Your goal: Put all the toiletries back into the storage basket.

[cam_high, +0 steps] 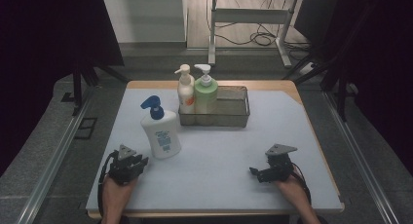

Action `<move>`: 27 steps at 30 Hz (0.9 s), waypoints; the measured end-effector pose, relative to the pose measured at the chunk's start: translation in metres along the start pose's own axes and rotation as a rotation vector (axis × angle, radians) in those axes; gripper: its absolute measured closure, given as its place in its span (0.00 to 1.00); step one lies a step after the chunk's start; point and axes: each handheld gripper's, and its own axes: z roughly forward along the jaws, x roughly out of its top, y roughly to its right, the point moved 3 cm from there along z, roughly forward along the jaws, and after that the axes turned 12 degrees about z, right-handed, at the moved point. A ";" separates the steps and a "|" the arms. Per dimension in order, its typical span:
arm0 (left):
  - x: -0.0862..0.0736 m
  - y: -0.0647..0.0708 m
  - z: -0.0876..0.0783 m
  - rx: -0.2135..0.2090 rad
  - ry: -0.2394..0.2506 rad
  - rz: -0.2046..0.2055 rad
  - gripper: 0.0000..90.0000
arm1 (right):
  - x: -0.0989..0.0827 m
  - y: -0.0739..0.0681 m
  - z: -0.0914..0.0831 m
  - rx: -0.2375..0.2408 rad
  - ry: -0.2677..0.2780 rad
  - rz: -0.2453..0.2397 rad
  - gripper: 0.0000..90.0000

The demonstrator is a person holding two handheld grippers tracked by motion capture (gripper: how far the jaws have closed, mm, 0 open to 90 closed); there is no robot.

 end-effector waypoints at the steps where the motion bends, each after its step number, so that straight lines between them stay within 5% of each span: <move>1: 0.001 -0.001 0.001 0.003 -0.008 0.007 0.82 | 0.000 0.000 0.000 0.000 0.000 0.000 0.03; 7: 0.009 -0.011 0.006 -0.005 -0.007 -0.007 0.99 | 0.000 0.000 0.000 -0.001 0.002 0.000 0.03; 16: 0.019 -0.028 0.019 0.004 -0.005 -0.026 0.99 | 0.000 0.000 0.000 0.000 0.002 0.000 0.03; 27: 0.031 -0.037 0.037 -0.052 0.011 -0.031 0.99 | 0.000 0.000 0.000 0.001 0.003 0.000 0.03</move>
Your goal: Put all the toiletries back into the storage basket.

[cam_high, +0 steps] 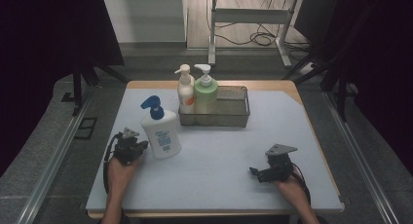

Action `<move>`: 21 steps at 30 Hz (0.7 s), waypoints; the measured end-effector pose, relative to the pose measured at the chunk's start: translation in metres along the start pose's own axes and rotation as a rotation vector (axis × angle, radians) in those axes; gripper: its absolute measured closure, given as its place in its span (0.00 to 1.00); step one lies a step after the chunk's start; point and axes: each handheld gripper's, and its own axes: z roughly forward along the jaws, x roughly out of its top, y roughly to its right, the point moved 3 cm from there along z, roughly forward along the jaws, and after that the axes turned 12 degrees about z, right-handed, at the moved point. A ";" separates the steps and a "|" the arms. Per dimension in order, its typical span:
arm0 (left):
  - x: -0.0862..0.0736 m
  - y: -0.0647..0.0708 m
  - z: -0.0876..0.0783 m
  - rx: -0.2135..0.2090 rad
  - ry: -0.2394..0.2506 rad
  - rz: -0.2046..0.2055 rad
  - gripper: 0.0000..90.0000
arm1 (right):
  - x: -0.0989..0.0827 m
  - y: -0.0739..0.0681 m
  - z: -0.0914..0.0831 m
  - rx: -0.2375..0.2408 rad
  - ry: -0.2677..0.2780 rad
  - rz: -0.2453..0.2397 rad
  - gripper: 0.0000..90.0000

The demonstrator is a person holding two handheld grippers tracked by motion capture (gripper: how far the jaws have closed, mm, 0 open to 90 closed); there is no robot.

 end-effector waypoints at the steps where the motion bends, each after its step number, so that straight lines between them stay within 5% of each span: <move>1: 0.001 0.000 0.002 -0.007 0.005 -0.004 0.99 | 0.000 0.000 0.000 -0.001 0.000 0.000 0.03; 6: 0.003 0.003 0.008 -0.050 0.000 0.011 0.99 | 0.000 0.000 0.000 0.000 0.000 0.000 0.03; 10: 0.004 0.006 0.010 -0.034 -0.009 0.022 0.99 | 0.000 0.000 0.000 0.000 0.000 0.000 0.03; 21: 0.000 0.013 0.008 -0.076 -0.003 0.020 0.99 | 0.000 0.000 0.000 -0.001 0.000 0.000 0.03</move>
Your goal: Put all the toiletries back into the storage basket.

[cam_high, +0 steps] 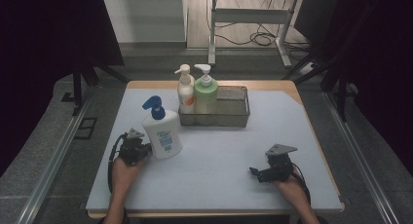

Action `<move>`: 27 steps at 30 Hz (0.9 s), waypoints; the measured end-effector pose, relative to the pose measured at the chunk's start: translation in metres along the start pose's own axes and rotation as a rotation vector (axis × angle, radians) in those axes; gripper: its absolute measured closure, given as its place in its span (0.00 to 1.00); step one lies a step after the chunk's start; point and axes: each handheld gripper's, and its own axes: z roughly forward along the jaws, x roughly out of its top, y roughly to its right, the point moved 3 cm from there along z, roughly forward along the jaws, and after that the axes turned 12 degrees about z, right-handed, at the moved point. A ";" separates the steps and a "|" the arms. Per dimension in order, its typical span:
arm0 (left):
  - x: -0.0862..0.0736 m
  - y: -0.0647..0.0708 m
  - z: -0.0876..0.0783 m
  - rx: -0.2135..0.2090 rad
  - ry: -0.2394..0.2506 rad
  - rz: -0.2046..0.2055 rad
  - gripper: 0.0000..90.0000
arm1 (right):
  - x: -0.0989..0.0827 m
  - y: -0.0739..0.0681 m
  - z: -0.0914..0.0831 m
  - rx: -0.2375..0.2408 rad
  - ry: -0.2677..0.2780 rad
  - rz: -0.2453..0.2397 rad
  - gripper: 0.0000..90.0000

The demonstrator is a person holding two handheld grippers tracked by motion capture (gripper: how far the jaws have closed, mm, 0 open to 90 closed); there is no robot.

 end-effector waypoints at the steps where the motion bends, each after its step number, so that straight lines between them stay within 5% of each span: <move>1: 0.000 0.001 0.000 -0.004 0.000 0.001 0.99 | 0.000 0.000 0.000 0.000 0.000 0.000 0.03; 27: 0.001 0.042 0.000 -0.054 -0.002 0.074 0.99 | 0.000 0.000 0.000 0.000 0.000 0.000 0.03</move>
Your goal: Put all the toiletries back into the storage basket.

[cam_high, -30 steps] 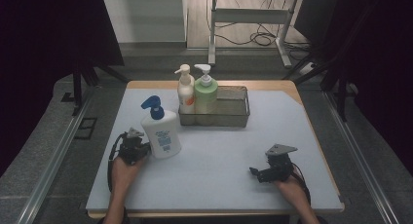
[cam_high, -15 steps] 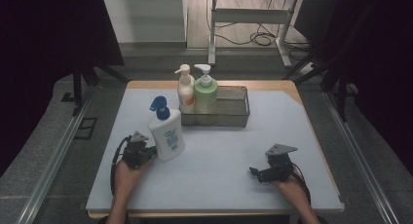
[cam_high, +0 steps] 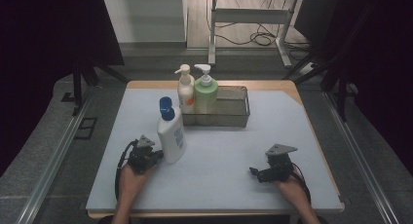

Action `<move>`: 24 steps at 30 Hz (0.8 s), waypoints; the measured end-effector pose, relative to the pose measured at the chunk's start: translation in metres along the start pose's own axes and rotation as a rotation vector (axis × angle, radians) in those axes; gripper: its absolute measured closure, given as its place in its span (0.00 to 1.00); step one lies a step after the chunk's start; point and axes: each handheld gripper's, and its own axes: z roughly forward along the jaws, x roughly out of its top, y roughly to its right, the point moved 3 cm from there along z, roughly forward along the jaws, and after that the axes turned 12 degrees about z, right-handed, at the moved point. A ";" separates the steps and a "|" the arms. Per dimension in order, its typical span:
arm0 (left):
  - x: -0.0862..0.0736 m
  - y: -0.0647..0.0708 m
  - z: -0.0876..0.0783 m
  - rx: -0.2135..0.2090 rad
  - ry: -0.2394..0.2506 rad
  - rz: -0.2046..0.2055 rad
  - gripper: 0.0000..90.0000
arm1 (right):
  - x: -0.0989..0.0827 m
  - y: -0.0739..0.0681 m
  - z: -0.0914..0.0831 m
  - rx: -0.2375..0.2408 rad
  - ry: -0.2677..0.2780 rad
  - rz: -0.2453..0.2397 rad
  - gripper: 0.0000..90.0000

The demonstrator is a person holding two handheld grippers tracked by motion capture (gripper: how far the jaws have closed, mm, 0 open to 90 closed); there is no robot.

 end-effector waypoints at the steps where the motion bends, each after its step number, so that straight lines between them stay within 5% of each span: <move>1: 0.000 0.002 0.000 -0.006 -0.003 0.006 0.99 | 0.000 0.000 0.000 0.000 0.000 0.000 0.03; 24: 0.008 0.038 0.001 -0.037 0.005 0.051 0.99 | 0.000 0.000 0.000 0.000 0.000 0.000 0.03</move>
